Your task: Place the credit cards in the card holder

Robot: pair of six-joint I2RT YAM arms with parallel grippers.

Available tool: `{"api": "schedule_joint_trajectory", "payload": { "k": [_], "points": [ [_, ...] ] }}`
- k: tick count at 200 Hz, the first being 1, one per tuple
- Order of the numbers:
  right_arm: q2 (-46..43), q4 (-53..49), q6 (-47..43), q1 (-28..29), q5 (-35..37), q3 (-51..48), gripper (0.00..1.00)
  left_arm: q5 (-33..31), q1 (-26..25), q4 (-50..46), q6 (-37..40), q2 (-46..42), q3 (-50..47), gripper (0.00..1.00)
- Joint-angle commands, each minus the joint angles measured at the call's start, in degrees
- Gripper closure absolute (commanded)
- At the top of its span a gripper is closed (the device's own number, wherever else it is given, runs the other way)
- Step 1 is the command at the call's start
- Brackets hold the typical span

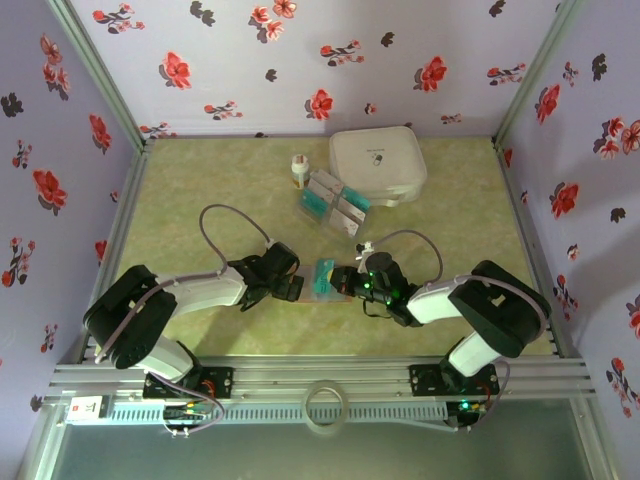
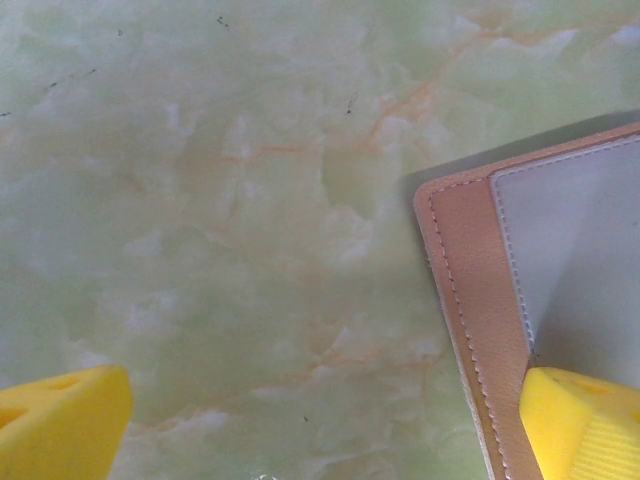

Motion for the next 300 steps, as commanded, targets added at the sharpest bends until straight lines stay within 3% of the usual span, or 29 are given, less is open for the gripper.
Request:
{"api": "schedule_joint_trajectory", "payload": {
  "k": [1,93,262,300],
  "points": [
    [1.19,2.47,1.17,-0.17,-0.54,-1.07,1.00,-2.37,-0.38,-2.30,-0.13,-0.94,-0.51,0.00],
    [2.72,4.30,2.15,-0.04,-0.90,-2.21,1.00,-1.93,-0.41,-5.07,0.23,-4.01,2.62,0.00],
    [7.98,10.14,4.38,-0.11,-3.55,-2.43,1.00,-0.85,-0.46,-2.53,0.26,-0.88,-0.92,0.00],
    [8.38,10.41,4.58,-0.07,-3.90,-2.63,0.94,-1.03,-0.40,-2.18,-0.13,-0.59,-1.44,0.00]
  ]
}}
